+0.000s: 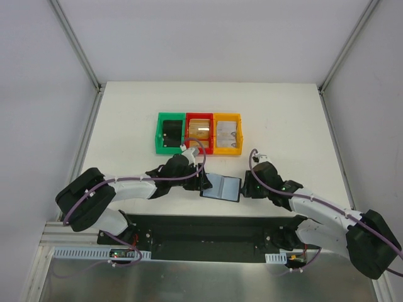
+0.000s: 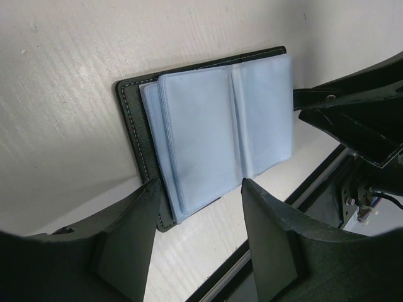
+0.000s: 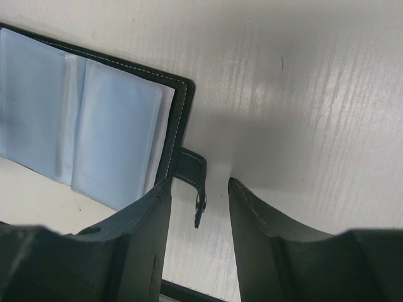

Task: Take the credit cards out of the card holder
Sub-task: Remove the credit card from the card holder.

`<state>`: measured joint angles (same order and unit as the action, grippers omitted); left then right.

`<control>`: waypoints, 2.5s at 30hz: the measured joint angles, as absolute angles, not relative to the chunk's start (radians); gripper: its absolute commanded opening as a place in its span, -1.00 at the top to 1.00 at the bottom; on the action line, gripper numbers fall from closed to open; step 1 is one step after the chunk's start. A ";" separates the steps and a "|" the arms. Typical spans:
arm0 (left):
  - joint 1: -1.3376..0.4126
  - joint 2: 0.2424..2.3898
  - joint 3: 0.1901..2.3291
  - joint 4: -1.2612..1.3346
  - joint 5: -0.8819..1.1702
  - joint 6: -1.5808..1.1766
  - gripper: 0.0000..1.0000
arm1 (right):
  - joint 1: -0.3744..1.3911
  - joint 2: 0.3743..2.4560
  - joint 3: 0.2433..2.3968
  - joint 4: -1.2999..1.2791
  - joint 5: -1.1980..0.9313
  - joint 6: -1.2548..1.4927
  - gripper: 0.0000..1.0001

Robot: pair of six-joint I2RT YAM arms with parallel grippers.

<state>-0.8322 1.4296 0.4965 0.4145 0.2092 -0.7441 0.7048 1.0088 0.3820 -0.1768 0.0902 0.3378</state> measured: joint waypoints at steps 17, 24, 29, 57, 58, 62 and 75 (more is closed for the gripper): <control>-0.832 1.398 0.496 0.407 0.235 -0.747 -0.12 | 0.690 1.040 0.381 -0.138 0.071 0.311 1.00; -0.833 1.403 0.511 0.407 0.256 -0.760 -0.13 | 0.690 1.014 0.381 -0.139 0.048 0.310 1.00; -0.833 1.436 0.538 0.412 0.255 -0.767 -0.13 | 0.690 0.988 0.381 -0.147 0.035 0.309 0.99; -0.852 1.441 0.551 0.390 0.189 -0.769 -0.15 | 0.690 0.982 0.381 -0.156 0.017 0.303 1.00; -0.852 1.442 0.551 0.385 0.186 -0.769 -0.14 | 0.690 0.982 0.381 -0.155 0.017 0.303 1.00; -0.852 1.454 0.551 0.378 0.178 -0.769 -0.14 | 0.690 0.980 0.381 -0.156 0.017 0.303 1.00; -0.859 1.485 0.554 0.381 0.193 -0.769 -0.11 | 0.718 0.942 0.385 -0.189 -0.007 0.305 1.00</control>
<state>-0.8585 1.4853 0.5537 0.3809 0.1932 -0.7689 0.7181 0.9424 0.3851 -0.1894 -0.0067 0.3054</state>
